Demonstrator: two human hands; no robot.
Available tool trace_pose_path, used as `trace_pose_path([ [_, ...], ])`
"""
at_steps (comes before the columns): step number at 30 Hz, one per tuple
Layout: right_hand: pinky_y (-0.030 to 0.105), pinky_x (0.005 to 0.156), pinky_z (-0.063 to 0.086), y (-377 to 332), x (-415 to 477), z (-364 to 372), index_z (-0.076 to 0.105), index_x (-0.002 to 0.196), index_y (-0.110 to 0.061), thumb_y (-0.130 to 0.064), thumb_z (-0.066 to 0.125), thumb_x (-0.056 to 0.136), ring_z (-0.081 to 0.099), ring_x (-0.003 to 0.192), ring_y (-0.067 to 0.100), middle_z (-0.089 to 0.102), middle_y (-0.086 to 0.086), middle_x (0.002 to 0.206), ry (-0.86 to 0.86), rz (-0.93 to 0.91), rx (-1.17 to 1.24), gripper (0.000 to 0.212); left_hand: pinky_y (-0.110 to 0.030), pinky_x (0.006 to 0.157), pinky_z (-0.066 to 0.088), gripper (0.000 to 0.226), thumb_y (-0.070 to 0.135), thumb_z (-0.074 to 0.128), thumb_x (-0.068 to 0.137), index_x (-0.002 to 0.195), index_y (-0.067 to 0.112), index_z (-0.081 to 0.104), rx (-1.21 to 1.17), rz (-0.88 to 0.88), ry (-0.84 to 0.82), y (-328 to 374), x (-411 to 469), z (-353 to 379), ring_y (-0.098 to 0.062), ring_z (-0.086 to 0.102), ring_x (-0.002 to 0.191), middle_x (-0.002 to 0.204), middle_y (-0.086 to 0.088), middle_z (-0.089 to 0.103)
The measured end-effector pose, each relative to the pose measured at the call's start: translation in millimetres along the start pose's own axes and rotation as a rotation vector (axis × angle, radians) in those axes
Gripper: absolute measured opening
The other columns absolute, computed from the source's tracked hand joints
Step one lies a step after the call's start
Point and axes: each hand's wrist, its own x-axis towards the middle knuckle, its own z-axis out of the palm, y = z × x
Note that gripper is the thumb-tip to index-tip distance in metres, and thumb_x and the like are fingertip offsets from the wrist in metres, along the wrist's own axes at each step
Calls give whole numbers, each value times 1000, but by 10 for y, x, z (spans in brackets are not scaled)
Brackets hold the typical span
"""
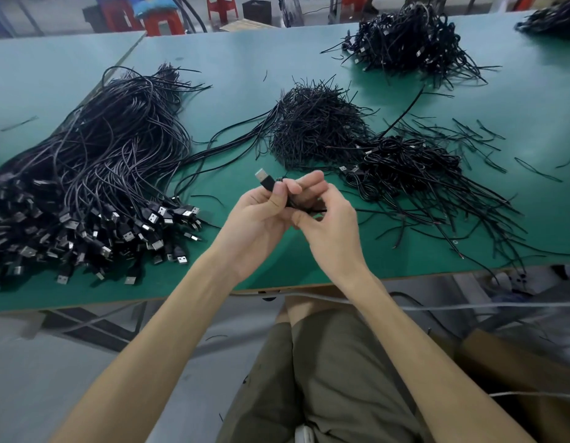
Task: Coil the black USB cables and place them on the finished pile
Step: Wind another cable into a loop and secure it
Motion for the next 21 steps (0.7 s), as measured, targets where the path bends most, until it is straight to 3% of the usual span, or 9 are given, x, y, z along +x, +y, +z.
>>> trace_pose_path([
  [4, 27, 92, 52, 33, 9, -67, 69, 118, -16, -4, 79, 81, 63, 104, 12, 68, -2, 113, 31, -69, -86, 40, -36, 101, 50, 17, 10, 51, 97, 99, -1, 64, 224, 13, 19, 6, -32, -105, -30, 66, 114, 117, -19, 69],
  [10, 20, 84, 51, 76, 11, -73, 67, 125, -16, -15, 81, 83, 63, 100, 8, 64, -3, 109, -4, -113, -146, 45, -39, 91, 51, 15, 10, 56, 100, 94, 7, 70, 463, 10, 185, -46, -56, -177, -23, 67, 102, 105, -8, 75],
  [14, 15, 89, 46, 89, 19, -95, 64, 133, -14, -22, 82, 83, 59, 98, 4, 62, -3, 109, -91, -120, -193, 53, -26, 79, 50, 18, 3, 54, 101, 91, 5, 69, 482, 47, 216, -80, -71, -197, -18, 64, 87, 91, -1, 74],
  [18, 30, 92, 51, 86, 23, -135, 64, 133, -14, -26, 80, 84, 63, 99, 15, 67, 1, 111, -170, -33, -202, 53, -23, 76, 49, 17, 1, 55, 100, 90, 3, 69, 573, 78, 176, -68, -80, -203, -13, 59, 75, 81, 4, 70],
  [21, 33, 81, 51, 88, 11, -136, 68, 118, -16, -23, 78, 86, 61, 86, 16, 68, 2, 102, -204, -22, -201, 34, -22, 73, 48, 17, -1, 56, 99, 92, 3, 71, 654, 96, 158, -47, -87, -202, -9, 58, 72, 80, 5, 71],
])
